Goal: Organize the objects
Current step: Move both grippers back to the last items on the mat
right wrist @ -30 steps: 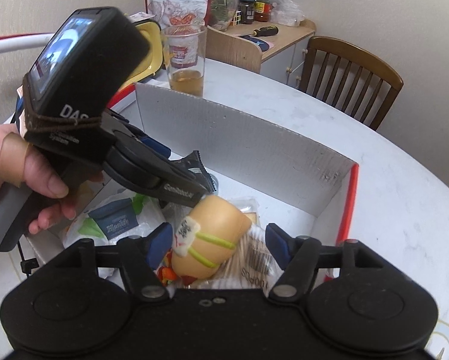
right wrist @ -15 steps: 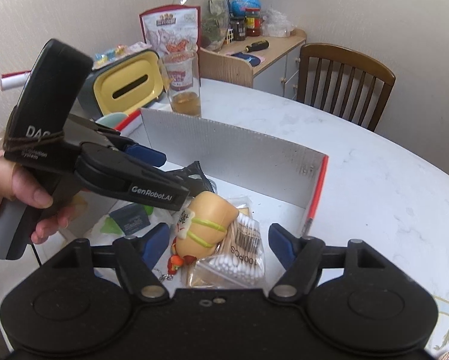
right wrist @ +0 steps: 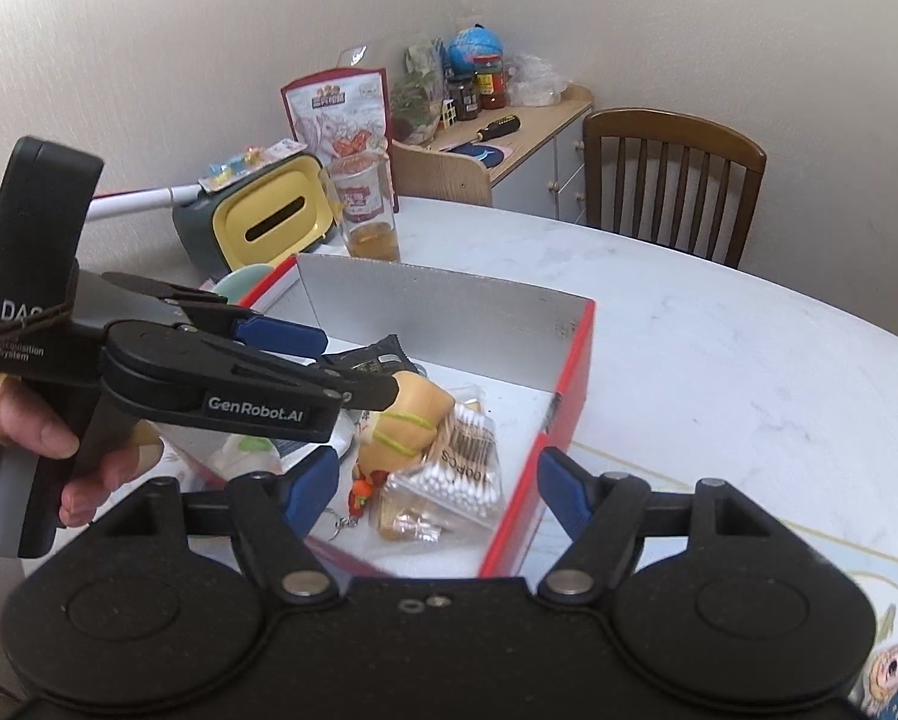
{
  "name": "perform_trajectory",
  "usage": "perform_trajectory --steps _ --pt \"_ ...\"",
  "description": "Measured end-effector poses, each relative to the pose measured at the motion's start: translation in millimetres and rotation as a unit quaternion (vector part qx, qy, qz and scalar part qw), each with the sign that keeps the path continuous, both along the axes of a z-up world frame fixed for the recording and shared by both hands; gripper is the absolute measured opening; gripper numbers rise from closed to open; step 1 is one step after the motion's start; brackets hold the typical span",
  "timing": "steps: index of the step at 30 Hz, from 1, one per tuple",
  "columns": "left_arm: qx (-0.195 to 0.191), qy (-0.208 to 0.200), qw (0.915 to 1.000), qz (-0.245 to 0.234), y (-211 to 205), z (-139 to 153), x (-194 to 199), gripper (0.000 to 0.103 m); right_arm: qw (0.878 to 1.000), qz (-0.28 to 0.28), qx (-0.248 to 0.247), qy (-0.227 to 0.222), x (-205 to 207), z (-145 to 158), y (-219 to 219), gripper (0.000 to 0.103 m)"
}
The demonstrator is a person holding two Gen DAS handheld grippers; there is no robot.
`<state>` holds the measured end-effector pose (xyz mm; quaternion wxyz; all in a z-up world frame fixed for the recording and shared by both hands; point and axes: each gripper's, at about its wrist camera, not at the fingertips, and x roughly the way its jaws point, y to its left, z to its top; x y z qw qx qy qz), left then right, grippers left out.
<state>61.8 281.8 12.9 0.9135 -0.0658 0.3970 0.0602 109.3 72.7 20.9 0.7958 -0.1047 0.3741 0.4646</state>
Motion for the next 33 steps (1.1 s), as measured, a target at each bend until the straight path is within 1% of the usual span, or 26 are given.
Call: perform_trajectory --steps 4,10,13,16,20,23,27,29,33 --pt "0.007 -0.012 0.9999 -0.005 -23.4 7.2 -8.1 0.065 1.0 -0.003 0.01 0.003 -2.3 4.1 -22.5 0.075" --pt "0.016 -0.022 0.9995 -0.018 -62.1 11.0 -15.0 0.066 1.0 -0.016 0.017 0.01 -4.2 3.3 -59.8 0.082" --pt "0.011 -0.026 0.9993 -0.025 -80.5 9.5 -16.7 0.077 0.999 -0.028 0.016 0.012 -4.1 -0.2 -81.0 0.085" --pt "0.012 -0.028 0.9989 -0.035 -100.6 6.5 -16.2 0.078 0.999 -0.042 0.011 0.014 -3.5 -5.1 -104.2 0.088" --pt "0.015 -0.027 0.9983 -0.049 -129.5 1.4 -11.3 0.079 0.998 -0.067 0.003 0.018 -1.2 -14.8 -137.9 0.09" --pt "0.012 -0.025 0.9976 -0.063 -151.4 -3.5 -6.7 0.084 0.995 -0.093 -0.002 0.021 1.5 -23.6 -166.0 0.09" --pt "0.014 -0.015 0.9967 -0.079 -179.6 -12.5 3.4 0.086 0.991 -0.133 -0.013 0.026 6.9 -36.7 -201.8 0.091" --pt "0.02 -0.01 0.9961 -0.086 -195.4 -17.2 9.3 0.09 0.988 -0.149 -0.015 0.035 10.0 -44.9 -218.9 0.091" --pt "0.015 -0.013 0.9942 -0.106 -222.0 -24.2 20.5 0.093 0.983 -0.176 -0.033 0.039 13.3 -61.2 -244.4 0.091"
